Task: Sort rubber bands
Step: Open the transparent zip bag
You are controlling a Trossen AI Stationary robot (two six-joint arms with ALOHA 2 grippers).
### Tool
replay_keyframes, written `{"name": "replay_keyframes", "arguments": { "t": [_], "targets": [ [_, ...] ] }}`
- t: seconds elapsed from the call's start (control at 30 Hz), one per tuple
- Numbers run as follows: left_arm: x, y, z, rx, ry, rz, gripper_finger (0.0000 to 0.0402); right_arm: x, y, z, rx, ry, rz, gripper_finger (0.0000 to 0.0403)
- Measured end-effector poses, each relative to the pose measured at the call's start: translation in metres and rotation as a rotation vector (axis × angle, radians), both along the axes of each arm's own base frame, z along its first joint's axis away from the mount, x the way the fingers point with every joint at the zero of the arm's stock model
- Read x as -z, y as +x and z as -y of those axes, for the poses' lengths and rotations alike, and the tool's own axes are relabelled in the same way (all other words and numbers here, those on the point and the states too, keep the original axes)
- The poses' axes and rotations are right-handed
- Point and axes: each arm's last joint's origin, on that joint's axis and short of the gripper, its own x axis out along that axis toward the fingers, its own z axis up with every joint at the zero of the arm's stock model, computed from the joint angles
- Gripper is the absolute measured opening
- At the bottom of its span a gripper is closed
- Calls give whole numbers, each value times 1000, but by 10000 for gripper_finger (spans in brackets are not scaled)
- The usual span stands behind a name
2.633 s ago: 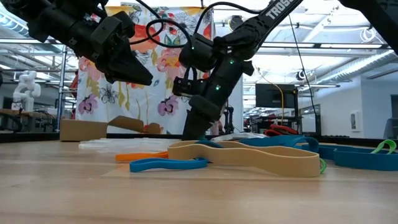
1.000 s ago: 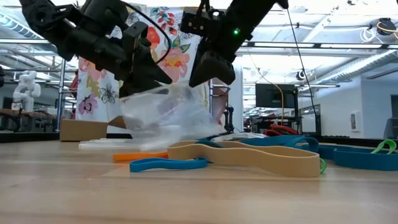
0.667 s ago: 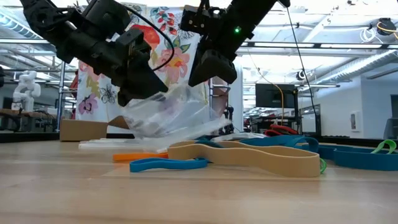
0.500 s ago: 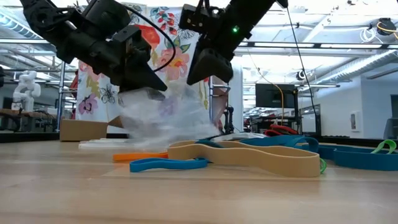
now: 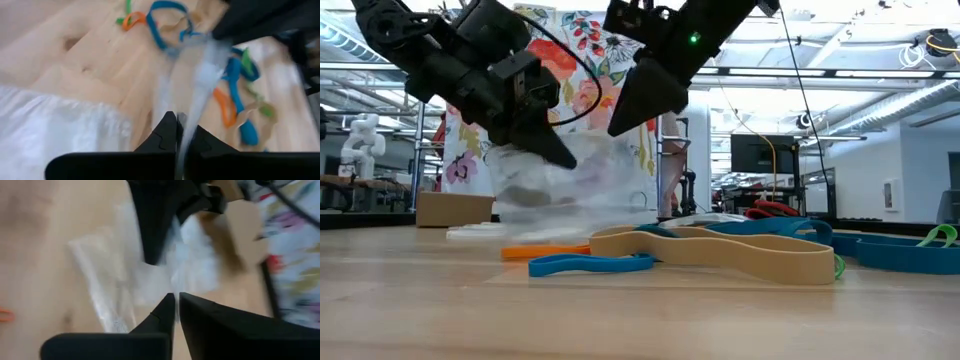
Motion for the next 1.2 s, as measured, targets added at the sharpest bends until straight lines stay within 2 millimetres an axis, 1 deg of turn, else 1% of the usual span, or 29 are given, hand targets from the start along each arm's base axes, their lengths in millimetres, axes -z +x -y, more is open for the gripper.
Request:
{"name": "replay_keyframes", "arguments": {
  "t": [0.2,0.37,0.47,0.6,0.73,0.87,1.0,1.1,1.2],
  "targets": [
    [6,-4,2,2,-4,-75,2,-1,3,24,-57,233,14,62],
    [8,-5,8,26,-4,-104,1,-3,7,48,-92,357,58,93],
    [8,-5,10,41,12,-98,1,-6,10,56,-122,347,93,110],
    [7,-5,10,43,17,-93,1,-2,12,57,-164,300,73,124],
    [7,-4,10,46,23,-85,0,5,14,60,-191,268,48,127],
    [5,-3,10,54,36,-62,0,10,15,70,-187,259,38,128],
    [5,-3,10,56,40,-58,0,11,15,81,-196,278,50,128],
    [4,-2,10,56,40,-54,0,11,15,89,-225,331,60,128],
    [4,-2,10,55,41,-49,0,11,14,93,-273,392,62,123]
  ]
}}
